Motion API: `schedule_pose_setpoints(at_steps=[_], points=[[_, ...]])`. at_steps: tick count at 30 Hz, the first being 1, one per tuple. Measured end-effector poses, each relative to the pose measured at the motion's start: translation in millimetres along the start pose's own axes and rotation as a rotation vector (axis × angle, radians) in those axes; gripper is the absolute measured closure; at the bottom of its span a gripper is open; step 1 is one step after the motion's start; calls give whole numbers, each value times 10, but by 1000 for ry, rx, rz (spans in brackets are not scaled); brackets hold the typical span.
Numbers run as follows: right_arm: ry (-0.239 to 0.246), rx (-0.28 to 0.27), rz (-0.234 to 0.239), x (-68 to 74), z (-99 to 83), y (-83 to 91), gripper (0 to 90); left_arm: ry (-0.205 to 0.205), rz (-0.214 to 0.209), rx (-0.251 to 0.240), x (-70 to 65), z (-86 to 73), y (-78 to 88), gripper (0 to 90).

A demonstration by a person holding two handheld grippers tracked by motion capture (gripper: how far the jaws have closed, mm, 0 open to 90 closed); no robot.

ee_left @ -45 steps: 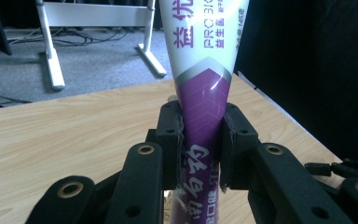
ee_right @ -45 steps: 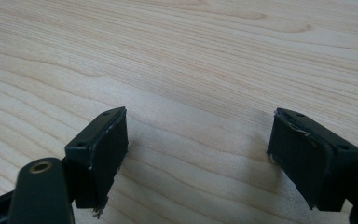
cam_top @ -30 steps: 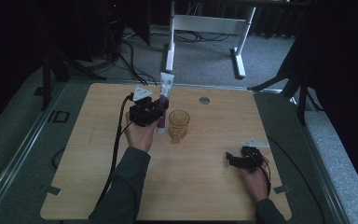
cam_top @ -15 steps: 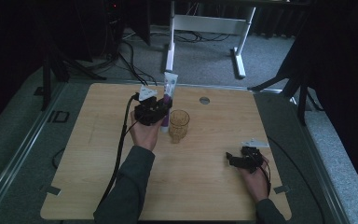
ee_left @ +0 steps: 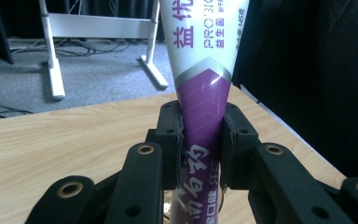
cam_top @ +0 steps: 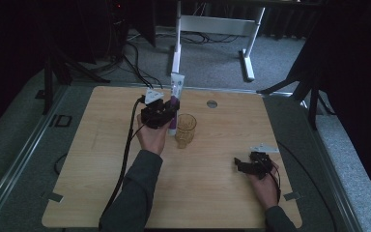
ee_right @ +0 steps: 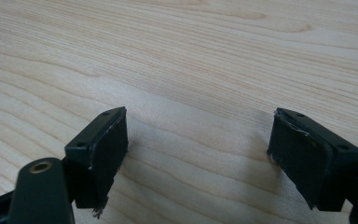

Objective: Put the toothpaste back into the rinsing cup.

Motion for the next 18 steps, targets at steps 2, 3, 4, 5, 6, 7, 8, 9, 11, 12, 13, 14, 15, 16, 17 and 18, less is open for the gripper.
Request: schedule_pose_setpoints(at_steps=[2,3,4,5,6,7,8,9,11,12,13,14,15,16,17,18], points=[[0,0,0,0,0,0,195,1,2,-3,1,3,-7,724],[1,0,0,0,0,0,194,-3,7,-5,-2,3,-20,724],[0,0,0,0,0,0,195,-3,7,-5,-2,3,-20,724],[0,0,0,0,0,0,195,-6,9,-7,-7,0,-26,724],[0,0,0,0,0,0,195,-6,9,-7,-7,0,-26,724],[0,0,1,0,0,0,195,-15,10,-3,-21,-14,-50,724],[0,0,1,0,0,0,195,-14,10,-4,-24,-18,-61,724],[0,0,1,0,0,0,195,-12,10,-5,-28,-21,-70,724],[0,0,0,0,0,0,194,-14,8,-2,-27,-24,-77,724],[0,0,1,1,0,0,195,-14,7,-3,-28,-28,-93,724],[0,0,1,0,0,0,195,-16,8,-2,-28,-30,-100,724],[0,0,0,0,0,0,195,-16,8,-2,-28,-30,-100,724],[0,0,0,0,0,0,195,-19,9,-3,-28,-31,-106,724],[0,0,1,0,0,0,195,-19,10,-4,-27,-32,-111,724],[0,0,0,1,0,0,195,-19,11,-8,-21,-34,-125,724],[0,0,0,0,0,0,194,-19,11,-8,-21,-34,-125,724]])
Point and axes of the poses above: each handheld gripper's, and its own axes: y roughly backward along the jaws, z roughly out of its top, x roughly to its left, the point moved 5 cm from there along -y, roughly forward along the jaws, and after that the axes turned 10 degrees about -z, right-handed, at the moved point
